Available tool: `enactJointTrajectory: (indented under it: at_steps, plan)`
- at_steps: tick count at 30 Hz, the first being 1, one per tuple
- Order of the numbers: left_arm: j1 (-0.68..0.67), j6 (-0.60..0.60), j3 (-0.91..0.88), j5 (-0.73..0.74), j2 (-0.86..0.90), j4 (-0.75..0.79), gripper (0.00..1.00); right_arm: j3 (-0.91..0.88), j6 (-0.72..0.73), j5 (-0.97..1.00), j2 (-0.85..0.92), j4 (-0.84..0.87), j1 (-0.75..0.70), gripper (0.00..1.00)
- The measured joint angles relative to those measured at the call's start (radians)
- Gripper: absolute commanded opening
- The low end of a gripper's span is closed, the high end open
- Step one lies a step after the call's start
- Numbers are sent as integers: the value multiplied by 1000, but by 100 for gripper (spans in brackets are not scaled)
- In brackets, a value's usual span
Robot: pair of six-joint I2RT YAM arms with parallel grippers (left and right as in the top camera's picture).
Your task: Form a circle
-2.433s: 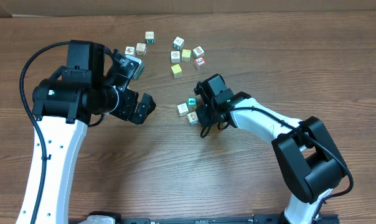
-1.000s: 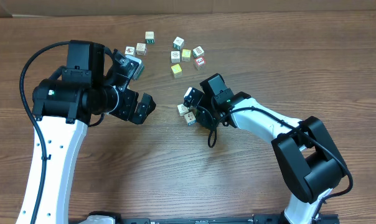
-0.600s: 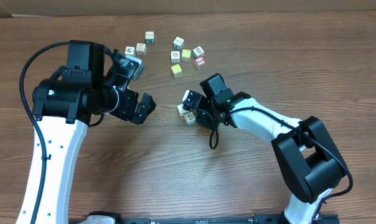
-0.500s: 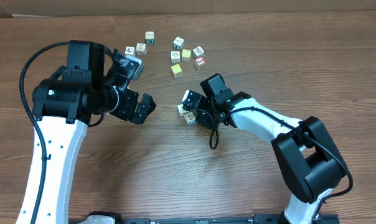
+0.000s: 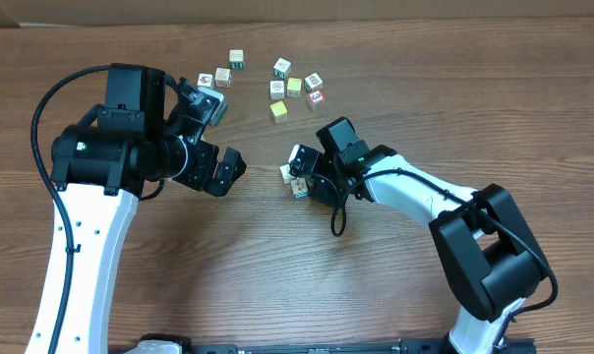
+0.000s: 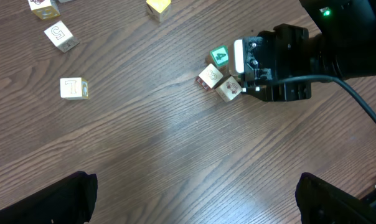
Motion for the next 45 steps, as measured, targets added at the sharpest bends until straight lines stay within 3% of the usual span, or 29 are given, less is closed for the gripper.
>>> enactJointTrajectory:
  at_steps: [6,10,19,23,25,26,27,28,38,45]
  plan:
    - [0,0,0,0,0,0,99,0,71,-11,-1,-32,0,65]
    - [0,0,0,0,0,0,100,10,129,-14,-9,-118,0,75]
    - [0,0,0,0,0,0,99,79,255,-23,-105,-302,0,73]
    - [0,0,0,0,0,0,100,93,335,-41,-218,-348,-3,63]
    - [0,0,0,0,0,0,99,94,380,-72,-280,-375,-8,42]
    - [0,0,0,0,0,0,100,95,393,-87,-303,-387,-11,28]
    - [0,0,0,0,0,0,100,95,421,-102,-329,-402,-16,6]
    - [0,0,0,0,0,0,99,95,451,-111,-356,-420,-22,4]
    - [0,0,0,0,0,2,99,98,672,-154,-532,-645,-31,4]
    - [0,-7,0,43,0,90,100,98,750,-157,-613,-785,-31,4]
